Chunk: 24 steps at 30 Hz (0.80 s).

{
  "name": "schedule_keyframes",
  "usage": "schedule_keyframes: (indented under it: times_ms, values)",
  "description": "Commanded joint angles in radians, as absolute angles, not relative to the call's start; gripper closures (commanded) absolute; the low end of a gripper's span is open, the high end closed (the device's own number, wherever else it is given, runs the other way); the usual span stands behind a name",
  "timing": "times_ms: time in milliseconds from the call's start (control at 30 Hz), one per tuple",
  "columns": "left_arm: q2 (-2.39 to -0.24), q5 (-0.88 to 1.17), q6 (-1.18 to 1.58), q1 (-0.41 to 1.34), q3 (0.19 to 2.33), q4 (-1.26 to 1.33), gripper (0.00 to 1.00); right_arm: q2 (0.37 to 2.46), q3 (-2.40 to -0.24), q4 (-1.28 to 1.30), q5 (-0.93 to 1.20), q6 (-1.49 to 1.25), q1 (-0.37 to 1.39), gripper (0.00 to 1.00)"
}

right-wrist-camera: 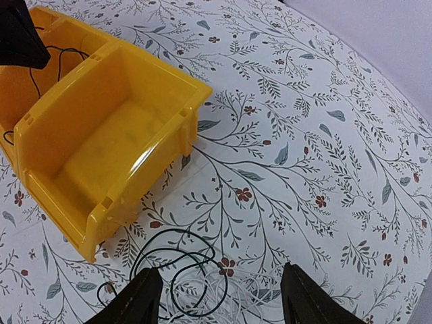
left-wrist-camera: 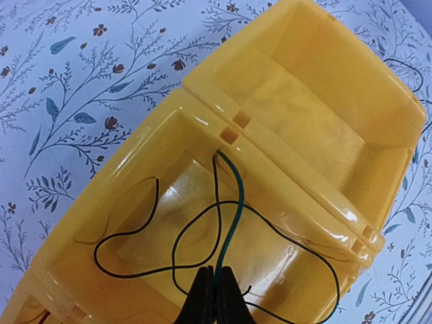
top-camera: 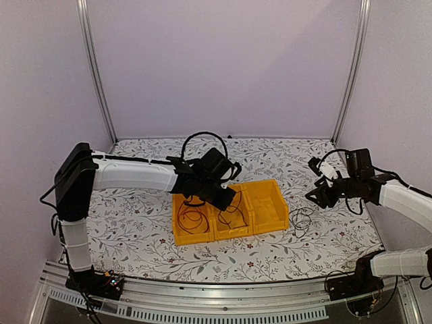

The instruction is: Untangle the cables

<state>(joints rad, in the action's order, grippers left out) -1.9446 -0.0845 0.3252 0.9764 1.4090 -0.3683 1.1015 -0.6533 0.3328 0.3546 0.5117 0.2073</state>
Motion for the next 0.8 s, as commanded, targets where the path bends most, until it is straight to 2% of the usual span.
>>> schedule_keyframes:
  times_ms: [0,100,133,233,333,400,667,767]
  values:
    - [-2.004,-0.047,0.317,0.985,1.44,-0.422,1.0,1.105,-0.666,0.335,0.367,0.504,0.205,0.37]
    - [-1.998,-0.047,0.321,0.985,1.449,-0.419,1.0,1.125,-0.679,0.349,0.346,0.511,0.206,0.43]
    - [-1.987,-0.045,0.322,0.985,1.451,-0.414,0.95,1.141,-0.69,0.365,0.349,0.514,0.205,0.47]
    - [-1.932,-0.034,0.321,0.988,1.448,-0.395,0.73,1.172,-0.718,0.434,0.391,0.555,0.205,0.56]
    - [-1.852,-0.056,0.324,0.99,1.43,-0.38,0.58,1.166,-0.72,0.483,0.407,0.651,0.205,0.6]
    - [-1.805,-0.07,0.33,0.99,1.41,-0.367,0.53,1.161,-0.732,0.521,0.403,0.706,0.206,0.62]
    - [-1.654,-0.136,0.372,0.995,1.311,-0.333,0.47,1.166,-0.776,0.638,0.406,0.846,0.211,0.64]
    - [-1.594,-0.148,0.392,1.002,1.234,-0.248,0.47,1.194,-0.774,0.604,0.349,0.834,0.224,0.7]
